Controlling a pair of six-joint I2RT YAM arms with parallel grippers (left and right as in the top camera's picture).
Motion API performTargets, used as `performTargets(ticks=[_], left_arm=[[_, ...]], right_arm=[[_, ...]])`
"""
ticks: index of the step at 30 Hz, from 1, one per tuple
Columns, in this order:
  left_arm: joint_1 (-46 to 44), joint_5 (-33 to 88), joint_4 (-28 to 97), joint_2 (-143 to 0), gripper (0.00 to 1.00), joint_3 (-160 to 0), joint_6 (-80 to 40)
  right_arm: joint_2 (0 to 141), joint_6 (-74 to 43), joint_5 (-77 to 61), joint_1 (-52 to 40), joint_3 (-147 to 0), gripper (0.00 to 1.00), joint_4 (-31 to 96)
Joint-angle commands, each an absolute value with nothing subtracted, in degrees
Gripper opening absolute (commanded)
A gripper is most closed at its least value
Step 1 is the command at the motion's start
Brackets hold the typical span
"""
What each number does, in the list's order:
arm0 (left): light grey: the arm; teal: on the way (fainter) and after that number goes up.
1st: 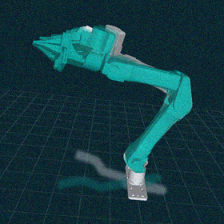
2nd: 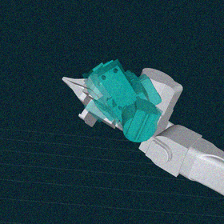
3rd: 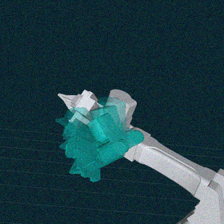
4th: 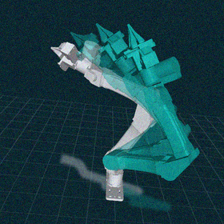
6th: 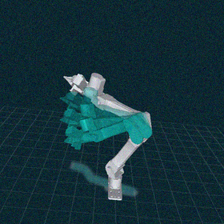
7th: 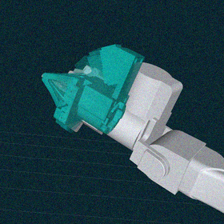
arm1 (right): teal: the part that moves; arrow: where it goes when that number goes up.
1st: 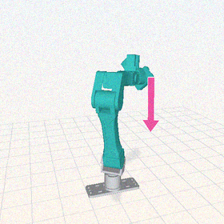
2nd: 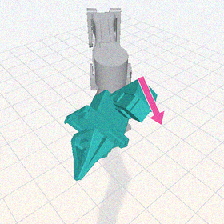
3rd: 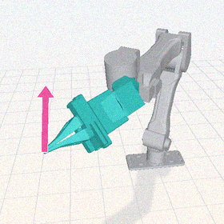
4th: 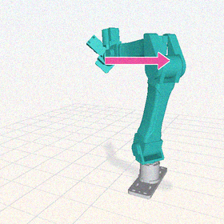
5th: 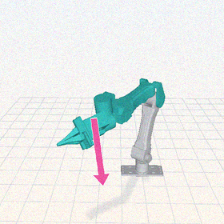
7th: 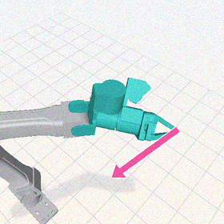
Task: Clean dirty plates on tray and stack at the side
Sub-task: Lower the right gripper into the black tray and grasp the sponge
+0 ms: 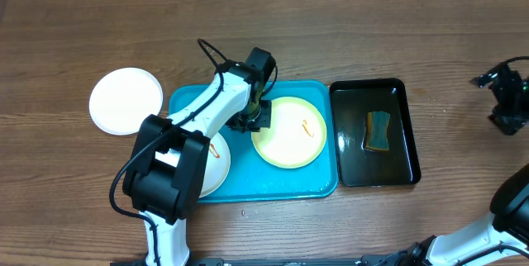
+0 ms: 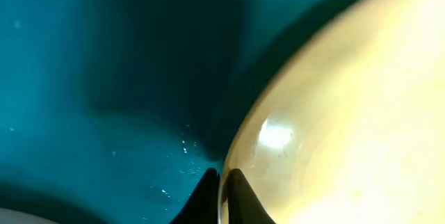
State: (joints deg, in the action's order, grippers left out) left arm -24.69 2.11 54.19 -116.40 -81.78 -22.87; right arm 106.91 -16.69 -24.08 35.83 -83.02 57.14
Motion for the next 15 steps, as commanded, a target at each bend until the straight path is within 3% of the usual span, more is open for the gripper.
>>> performTargets(ticks=[1, 7, 15], left_arm=[[-23.6, 1.0, 53.9, -116.9, 0.04, -81.5, -24.9], [-23.6, 0.6, 53.4, -116.9, 0.07, -81.5, -24.9], [-23.8, 0.6, 53.8, -116.9, 0.1, -81.5, -24.7]], right_arm=[[106.7, -13.0, -31.0, 34.0, -84.1, 0.83, 60.9], [106.7, -8.8, -28.4, 25.9, -84.1, 0.8, 67.6], [106.7, -8.7, -14.8, 10.9, -84.0, 0.77, 74.7]])
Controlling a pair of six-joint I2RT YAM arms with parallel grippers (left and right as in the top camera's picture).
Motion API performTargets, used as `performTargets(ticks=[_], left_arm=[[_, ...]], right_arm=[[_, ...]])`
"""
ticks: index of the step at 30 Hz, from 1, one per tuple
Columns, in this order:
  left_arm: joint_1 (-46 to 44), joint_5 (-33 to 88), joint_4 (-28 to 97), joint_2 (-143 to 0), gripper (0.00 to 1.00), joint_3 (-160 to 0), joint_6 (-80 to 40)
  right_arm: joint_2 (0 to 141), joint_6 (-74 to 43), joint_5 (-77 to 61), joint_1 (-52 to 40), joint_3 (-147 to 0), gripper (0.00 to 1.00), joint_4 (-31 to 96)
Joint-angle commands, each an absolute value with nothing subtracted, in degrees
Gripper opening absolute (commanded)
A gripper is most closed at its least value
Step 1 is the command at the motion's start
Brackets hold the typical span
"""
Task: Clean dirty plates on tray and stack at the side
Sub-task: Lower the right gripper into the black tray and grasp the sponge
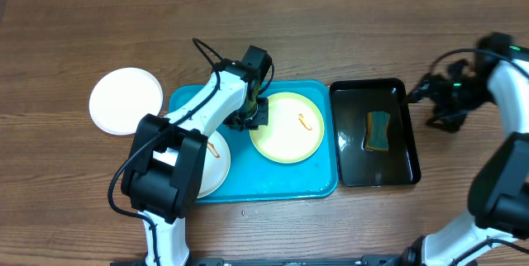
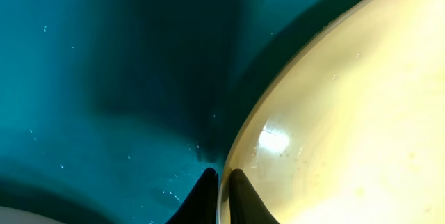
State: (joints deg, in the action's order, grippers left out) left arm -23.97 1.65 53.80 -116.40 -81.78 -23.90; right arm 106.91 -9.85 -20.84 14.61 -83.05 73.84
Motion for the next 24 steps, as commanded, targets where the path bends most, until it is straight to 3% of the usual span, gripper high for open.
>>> performTargets(ticks=[1, 7, 14, 21, 24], left_arm=[[-23.8, 0.6, 53.7, -116.9, 0.1, -81.5, -24.7], [-23.7, 0.6, 54.2, -116.9, 0.13, -81.5, -24.6], [-23.7, 0.7, 54.1, -116.9, 0.14, -81.5, -24.6], [-23.7, 0.6, 54.2, -116.9, 0.14, -81.5, -24.4], [-23.7, 0.6, 54.2, -116.9, 0.14, -81.5, -24.4]], right_arm=[[106.7, -8.7, -13.2, 9.0, -84.0, 0.76, 75.3], [106.7, -14.7, -3.2, -0.6, -82.1, 0.72, 77.0], [106.7, -16.0, 0.8, -8.9, -74.2, 0.73, 68.5], [106.7, -16.8, 2.5, -10.3, -69.0, 0.75, 60.1], [106.7, -16.8, 2.4, -10.3, -68.9, 0.71, 60.2]])
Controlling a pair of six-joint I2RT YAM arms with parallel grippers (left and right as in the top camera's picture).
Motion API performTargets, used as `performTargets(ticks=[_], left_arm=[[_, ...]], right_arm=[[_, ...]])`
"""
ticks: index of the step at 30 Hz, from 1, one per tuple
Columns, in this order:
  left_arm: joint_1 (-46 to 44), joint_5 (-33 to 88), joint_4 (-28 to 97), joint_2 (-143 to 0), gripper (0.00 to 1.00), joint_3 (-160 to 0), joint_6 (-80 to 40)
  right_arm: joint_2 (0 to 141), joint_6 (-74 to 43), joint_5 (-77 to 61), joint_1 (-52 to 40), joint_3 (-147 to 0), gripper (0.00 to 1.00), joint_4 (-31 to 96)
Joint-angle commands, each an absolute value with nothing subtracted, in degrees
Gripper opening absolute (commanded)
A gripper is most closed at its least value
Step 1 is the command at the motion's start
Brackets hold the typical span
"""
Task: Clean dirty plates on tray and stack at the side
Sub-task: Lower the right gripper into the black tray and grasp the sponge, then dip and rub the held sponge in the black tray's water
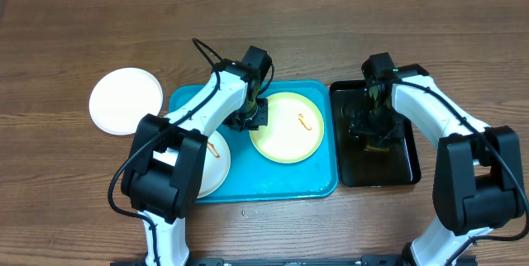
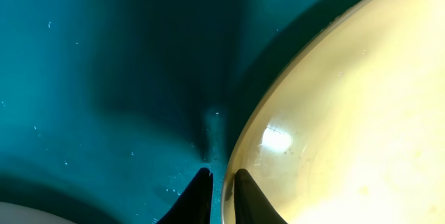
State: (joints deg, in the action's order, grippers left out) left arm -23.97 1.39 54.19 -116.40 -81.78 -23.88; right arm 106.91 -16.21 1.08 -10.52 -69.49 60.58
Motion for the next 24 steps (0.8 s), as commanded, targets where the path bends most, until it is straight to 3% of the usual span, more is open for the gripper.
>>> performTargets(ticks=[1, 3, 6, 9, 14, 24], left_arm=[[-23.7, 0.7, 54.2, -116.9, 0.14, -81.5, -24.4], [-23.7, 0.7, 54.2, -116.9, 0.14, -81.5, -24.4], [-23.7, 0.7, 54.2, -116.9, 0.14, -81.5, -24.4], [-23.7, 0.7, 54.3, -116.9, 0.14, -81.5, -24.4], [-23.7, 0.6, 55.2, -116.9, 0.15, -81.5, -24.4], [-23.7, 0.6, 55.0, -116.9, 0.16, -81.5, -24.4]], right_arm=[[106.7, -16.8, 2.4, -10.3, -69.2, 0.66, 60.8], [106.7, -16.8, 2.4, -10.3, -71.0, 0.58, 63.7], [106.7, -16.8, 2.5, -10.3, -75.1, 0.58, 68.5], [106.7, -16.8, 2.5, -10.3, -77.9, 0.59, 71.4], [106.7, -16.8, 2.6, -10.3, -76.8, 0.77, 70.7], [106.7, -19.2, 6.4, -10.2, -68.7, 0.74, 61.6]])
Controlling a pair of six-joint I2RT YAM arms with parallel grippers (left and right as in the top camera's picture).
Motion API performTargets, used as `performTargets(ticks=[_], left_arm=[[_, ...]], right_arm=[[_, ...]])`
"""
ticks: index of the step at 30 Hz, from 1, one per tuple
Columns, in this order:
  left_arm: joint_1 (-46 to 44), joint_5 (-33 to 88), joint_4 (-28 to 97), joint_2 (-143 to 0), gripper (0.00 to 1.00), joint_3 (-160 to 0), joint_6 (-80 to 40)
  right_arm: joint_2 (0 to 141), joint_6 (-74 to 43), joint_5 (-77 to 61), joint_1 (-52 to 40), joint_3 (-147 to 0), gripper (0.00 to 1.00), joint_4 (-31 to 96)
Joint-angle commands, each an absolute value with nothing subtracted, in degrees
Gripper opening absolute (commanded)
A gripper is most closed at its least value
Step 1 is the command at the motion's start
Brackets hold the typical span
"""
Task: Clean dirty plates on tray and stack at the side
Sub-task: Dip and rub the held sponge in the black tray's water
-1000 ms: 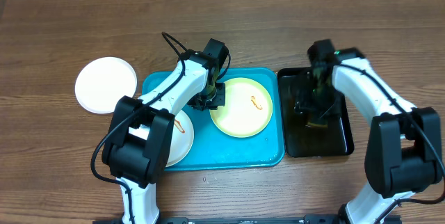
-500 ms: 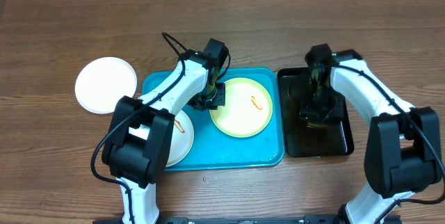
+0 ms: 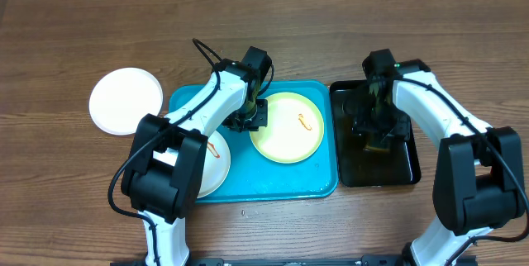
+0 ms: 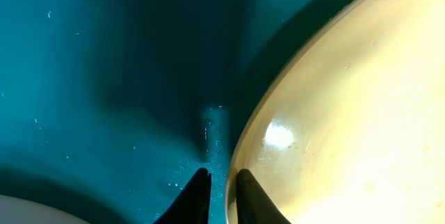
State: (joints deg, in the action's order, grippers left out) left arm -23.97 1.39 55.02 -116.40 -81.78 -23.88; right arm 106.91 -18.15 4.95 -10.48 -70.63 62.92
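A pale yellow plate [image 3: 289, 130] with an orange smear lies on the teal tray [image 3: 322, 179]. My left gripper [image 3: 252, 117] is at the plate's left rim. In the left wrist view its fingertips [image 4: 220, 182] stand slightly apart, one over the tray [image 4: 104, 78] and one over the yellow plate [image 4: 348, 113], with the rim between them. A white plate [image 3: 216, 167] with an orange stain lies at the tray's left, partly under my left arm. My right gripper [image 3: 376, 130] is down in the black tray [image 3: 409, 163], hiding the sponge; its jaws do not show.
A clean white plate [image 3: 126, 101] lies on the wooden table left of the teal tray. The black tray holds dark liquid and stands right against the teal tray. Both arms reach in from the near side.
My right gripper has shifted a little nearer in the black tray. My left fingertips stand a touch wider at the yellow plate's rim. The plates have not moved.
At first my left gripper was shut on the yellow plate's rim and my right arm was far out at the table's right edge. Then the plate sat slightly further left and the right arm nearer the black tray. Later the left fingers had parted, with the right gripper over the sponge.
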Motion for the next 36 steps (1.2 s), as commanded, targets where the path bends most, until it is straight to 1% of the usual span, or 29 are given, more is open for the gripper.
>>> performTargets(ticks=[1, 2, 3, 4, 6, 8, 9, 10, 12, 14, 15, 16, 17, 18, 25, 27, 28, 29, 30, 31, 32, 36], left_arm=[[-23.7, 0.6, 55.0, -116.9, 0.16, -81.5, -24.4], [-23.7, 0.6, 55.0, -116.9, 0.16, -81.5, -24.4], [-23.7, 0.6, 55.0, -116.9, 0.16, -81.5, -24.4], [-23.7, 0.6, 55.0, -116.9, 0.16, -81.5, -24.4], [-23.7, 0.6, 55.0, -116.9, 0.16, -81.5, -24.4], [-23.7, 0.6, 55.0, -116.9, 0.16, -81.5, -24.4], [-23.7, 0.6, 55.0, -116.9, 0.16, -81.5, -24.4], [-23.7, 0.6, 55.0, -116.9, 0.17, -81.5, -24.4], [-23.7, 0.6, 55.0, -116.9, 0.19, -81.5, -24.4], [-23.7, 0.6, 55.0, -116.9, 0.19, -81.5, -24.4], [-23.7, 0.6, 55.0, -116.9, 0.19, -81.5, -24.4], [-23.7, 0.6, 55.0, -116.9, 0.2, -81.5, -24.4], [-23.7, 0.6, 55.1, -116.9, 0.2, -81.5, -24.4], [-23.7, 0.6, 55.2, -116.9, 0.2, -81.5, -24.4], [-23.7, 0.6, 55.2, -116.9, 0.2, -81.5, -24.2], [-23.7, 0.6, 55.2, -116.9, 0.2, -81.5, -24.2], [-23.7, 0.6, 55.2, -116.9, 0.2, -81.5, -24.2], [-23.7, 0.6, 55.2, -116.9, 0.2, -81.5, -24.2], [-23.7, 0.6, 55.2, -116.9, 0.2, -81.5, -24.2], [-23.7, 0.6, 55.1, -116.9, 0.2, -81.5, -24.2], [-23.7, 0.6, 55.0, -116.9, 0.2, -81.5, -24.2], [-23.7, 0.6, 55.0, -116.9, 0.2, -81.5, -24.2]], right_arm=[[106.7, -19.2, 6.4, -10.2, -67.8, 0.72, 60.8], [106.7, -19.2, 6.4, -10.2, -67.0, 0.72, 60.0], [106.7, -19.2, 6.4, -10.2, -66.4, 0.65, 59.4], [106.7, -19.2, 6.4, -10.2, -65.8, 0.49, 58.9], [106.7, -19.1, 6.4, -10.2, -65.3, 0.04, 58.8], [106.7, -19.2, 6.3, -10.2, -65.5, 0.04, 59.5], [106.7, -19.1, 5.7, -10.2, -66.0, 0.1, 60.3], [106.7, -19.1, 4.9, -10.0, -66.7, 0.25, 61.3], [106.7, -19.1, 4.2, -9.6, -68.6, 0.42, 63.2], [106.7, -18.9, 4.8, -9.2, -70.7, 0.65, 64.2], [106.7, -18.9, 5.5, -9.0, -71.3, 0.75, 64.1], [106.7, -18.9, 6.1, -8.7, -71.8, 0.82, 63.8], [106.7, -18.9, 6.5, -8.4, -72.0, 0.86, 63.2], [106.7, -18.9, 6.8, -8.1, -72.0, 0.87, 62.4], [106.7, -20.3, 6.8, -6.7, -70.7, 0.85, 57.0], [106.8, -20.3, 6.2, -6.7, -69.9, 0.82, 55.8], [106.8, -20.2, 5.0, -6.7, -68.6, 0.78, 54.1], [106.8, -20.2, 4.1, -6.7, -68.1, 0.64, 53.1], [106.8, -20.2, 3.4, -6.7, -67.7, 0.46, 52.5], [106.8, -20.2, 2.5, -6.7, -67.5, 0.22, 51.9], [106.8, -20.2, 1.6, -6.7, -67.5, 0.11, 51.7], [106.8, -20.2, -2.3, -6.7, -67.5, 0.11, 51.5]])
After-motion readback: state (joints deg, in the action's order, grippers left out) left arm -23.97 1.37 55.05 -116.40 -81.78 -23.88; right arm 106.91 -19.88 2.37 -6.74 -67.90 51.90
